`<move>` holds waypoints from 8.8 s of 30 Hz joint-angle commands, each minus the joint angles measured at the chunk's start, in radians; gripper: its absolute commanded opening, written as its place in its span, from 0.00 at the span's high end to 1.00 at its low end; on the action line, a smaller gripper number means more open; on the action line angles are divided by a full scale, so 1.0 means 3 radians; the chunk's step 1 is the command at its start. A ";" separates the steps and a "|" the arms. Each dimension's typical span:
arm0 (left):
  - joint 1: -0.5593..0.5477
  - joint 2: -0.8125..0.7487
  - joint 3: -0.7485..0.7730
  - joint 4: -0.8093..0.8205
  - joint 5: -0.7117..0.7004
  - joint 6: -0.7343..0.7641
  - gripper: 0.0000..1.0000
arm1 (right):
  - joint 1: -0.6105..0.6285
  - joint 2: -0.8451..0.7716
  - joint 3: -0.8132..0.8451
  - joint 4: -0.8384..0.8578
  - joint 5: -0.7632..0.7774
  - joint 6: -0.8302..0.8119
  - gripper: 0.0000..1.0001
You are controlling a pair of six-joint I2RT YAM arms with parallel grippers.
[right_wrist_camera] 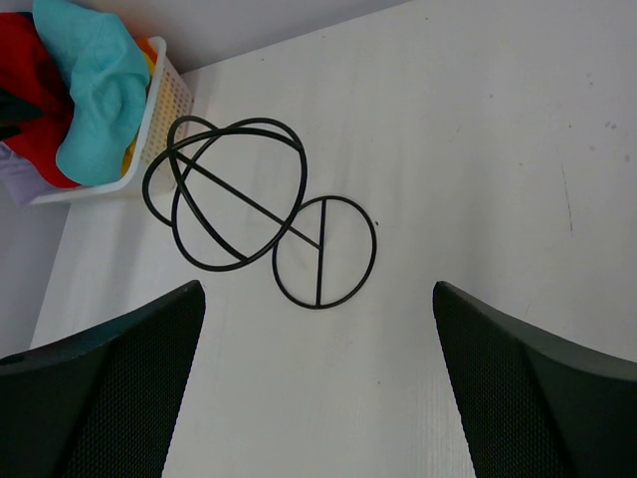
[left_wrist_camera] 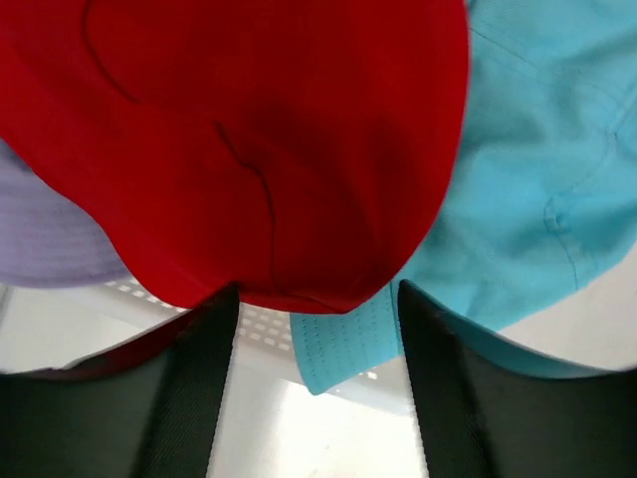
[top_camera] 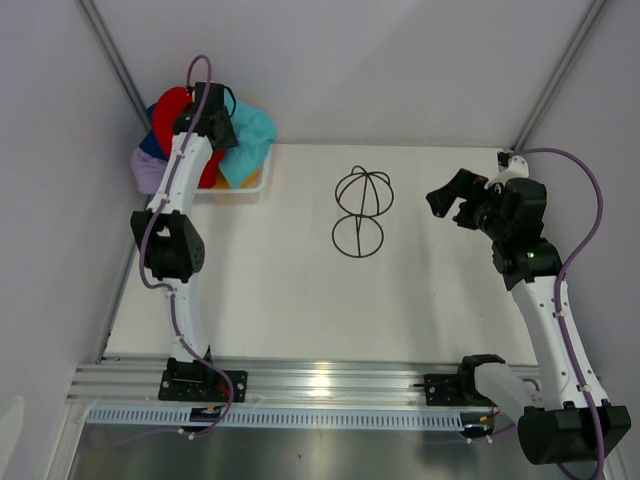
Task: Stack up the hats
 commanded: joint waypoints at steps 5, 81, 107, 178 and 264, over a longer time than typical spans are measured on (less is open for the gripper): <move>0.0036 -0.0104 0.0102 0.0088 -0.0222 0.0196 0.99 | 0.0016 0.0008 -0.0015 0.0059 -0.0082 0.0076 0.00; -0.2336 -0.1798 -0.2052 0.1393 0.0478 -0.0075 0.81 | -0.0260 -0.0003 -0.0731 0.0989 -0.0343 0.0874 0.01; -0.1733 -0.2743 -0.2920 0.1484 0.1322 -0.0086 0.20 | -0.0137 0.2615 0.0423 0.2702 -0.1371 0.1140 0.08; -0.0936 0.0586 -0.0492 0.2314 -0.1215 0.3367 0.98 | -0.1022 0.0678 -0.0138 0.1250 -0.1259 0.0526 0.16; -0.1406 -0.2339 -0.2732 0.2507 0.1910 -0.0147 0.36 | -0.0388 0.1934 0.0438 0.2451 -0.1565 0.0946 0.11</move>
